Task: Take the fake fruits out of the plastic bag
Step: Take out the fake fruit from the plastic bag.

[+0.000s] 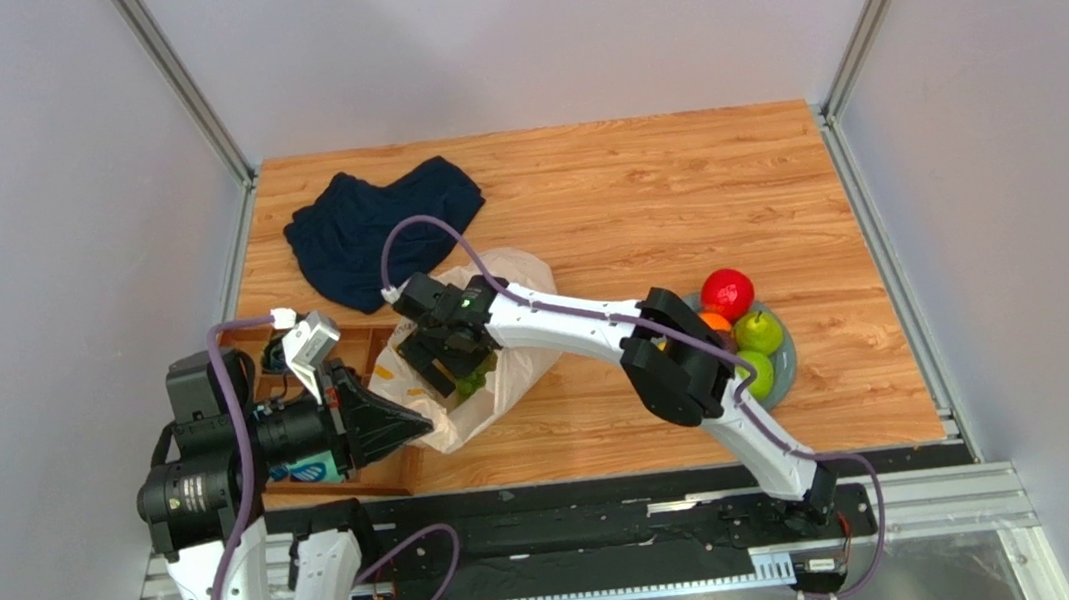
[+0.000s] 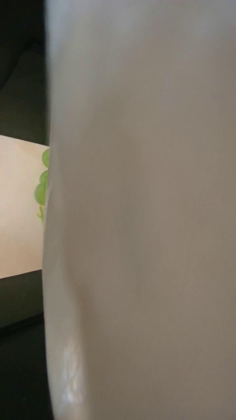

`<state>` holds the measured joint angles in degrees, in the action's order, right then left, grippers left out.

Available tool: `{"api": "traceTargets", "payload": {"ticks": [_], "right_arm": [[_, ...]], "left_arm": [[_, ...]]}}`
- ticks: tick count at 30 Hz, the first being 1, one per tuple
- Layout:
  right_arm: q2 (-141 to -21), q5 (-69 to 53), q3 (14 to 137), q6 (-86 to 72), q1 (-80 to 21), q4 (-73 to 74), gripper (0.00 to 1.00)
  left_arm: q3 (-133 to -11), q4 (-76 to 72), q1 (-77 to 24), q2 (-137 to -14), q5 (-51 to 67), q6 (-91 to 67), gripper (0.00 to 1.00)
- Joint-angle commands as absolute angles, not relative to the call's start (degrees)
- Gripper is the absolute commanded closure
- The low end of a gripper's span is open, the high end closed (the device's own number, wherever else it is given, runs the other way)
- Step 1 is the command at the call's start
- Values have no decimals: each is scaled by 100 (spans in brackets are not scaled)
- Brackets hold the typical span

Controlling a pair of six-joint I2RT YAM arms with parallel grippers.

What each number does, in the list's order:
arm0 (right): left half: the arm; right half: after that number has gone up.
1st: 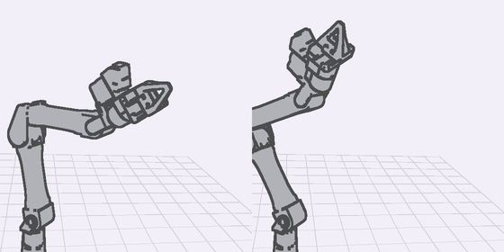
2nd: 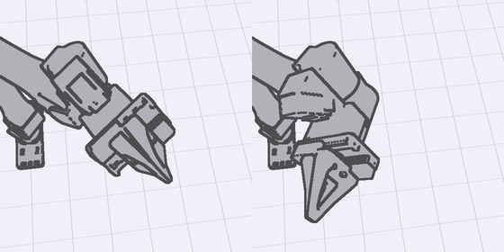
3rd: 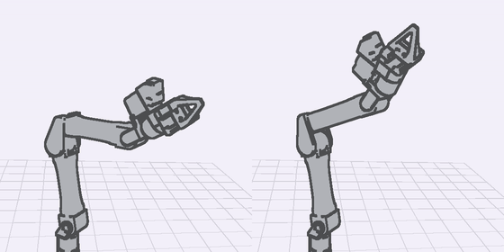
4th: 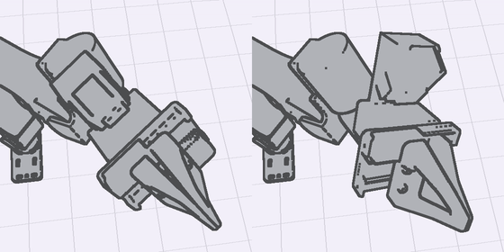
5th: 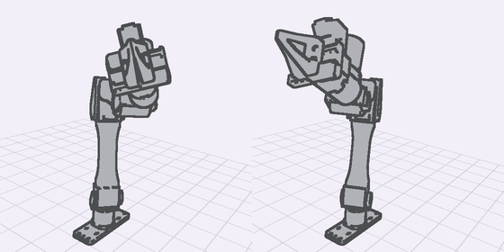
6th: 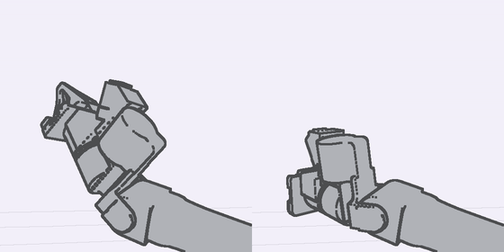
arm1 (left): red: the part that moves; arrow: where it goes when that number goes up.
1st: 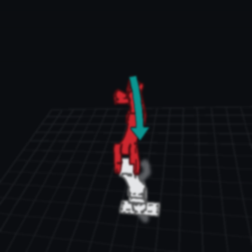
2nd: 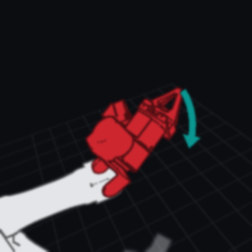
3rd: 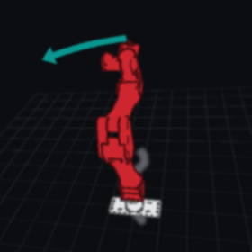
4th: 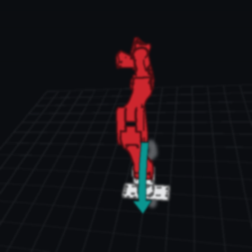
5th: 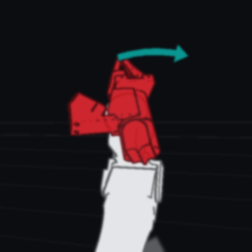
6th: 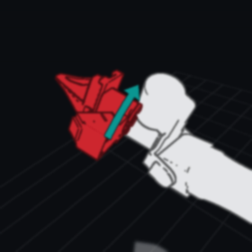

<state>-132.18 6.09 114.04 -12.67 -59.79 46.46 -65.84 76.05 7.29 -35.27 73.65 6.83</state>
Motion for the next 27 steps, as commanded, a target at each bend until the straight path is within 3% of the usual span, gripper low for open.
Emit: {"api": "traceTargets", "payload": {"ticks": [1, 3, 4, 6, 7, 10, 23, 27], "right_arm": [[-13412, 905, 11313, -1301, -6091, 4491, 23], [-13403, 862, 11259, -1073, -6108, 4413, 35], [-13369, 679, 11259, -950, -6100, 4403, 50], [-13184, 511, 11276, -608, -6073, 4360, 66], [-13097, 344, 11285, -528, -6047, 4359, 79], [-12605, -251, 11303, -168, -5924, 4456, 93], [-10644, -1960, 10969, 1274, -5661, 5730, 100], [-10275, -2529, 11030, 1432, -5415, 5967, 100]], "left_arm": [[-6478, 8113, 782, -3428, 7778, 739, 100], [-6372, 8007, 773, -3401, 7761, 651, 100], [-6337, 7911, 773, -3367, 7726, 572, 100], [-6223, 7797, 773, -3349, 7673, 493, 100], [-6179, 7639, 773, -3305, 7621, 388, 100], [-5942, 7070, 773, -3217, 7472, 28, 100], [-5880, 4774, 765, -3595, 6681, -993, 100], [-5749, 3285, 773, -3744, 6197, -1946, 100]]}}
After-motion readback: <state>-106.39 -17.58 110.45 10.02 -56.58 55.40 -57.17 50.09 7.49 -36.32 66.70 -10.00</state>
